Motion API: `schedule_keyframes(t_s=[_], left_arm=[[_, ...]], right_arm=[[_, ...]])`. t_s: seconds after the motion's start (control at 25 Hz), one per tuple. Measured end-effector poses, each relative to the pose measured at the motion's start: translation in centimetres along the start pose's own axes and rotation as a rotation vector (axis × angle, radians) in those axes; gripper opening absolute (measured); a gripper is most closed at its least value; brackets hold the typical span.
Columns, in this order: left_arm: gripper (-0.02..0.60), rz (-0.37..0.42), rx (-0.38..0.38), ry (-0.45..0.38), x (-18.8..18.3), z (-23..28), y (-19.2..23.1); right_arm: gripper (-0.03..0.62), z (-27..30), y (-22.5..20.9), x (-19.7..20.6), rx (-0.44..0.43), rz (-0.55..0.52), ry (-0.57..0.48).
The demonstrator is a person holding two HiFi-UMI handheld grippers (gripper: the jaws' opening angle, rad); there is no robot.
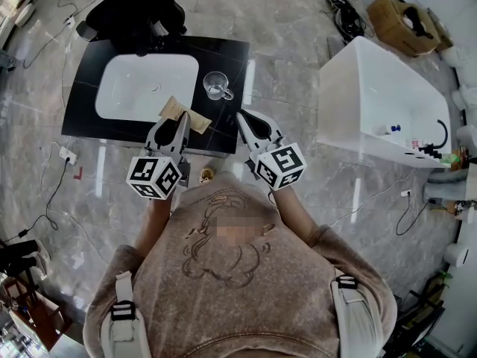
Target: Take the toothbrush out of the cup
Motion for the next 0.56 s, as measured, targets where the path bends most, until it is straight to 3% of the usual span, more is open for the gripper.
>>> schedule_keyframes(t_s=[0.56], left_arm=[[0.084,-0.015,0.002,0.012,0.59,-0.22,-0.29]], right_arm=[[0.018,-0.18,0.27,0.37,-0.008,0.004,0.004]])
Point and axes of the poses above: the fingertips, and each gripper's own axes: z forward along the fingers, y to its left, x out of its underside, the point moved 8 cm from there along -z, backward along the fingers, and after that the axes turned 15 degrees about y, right-handed, at the moved point
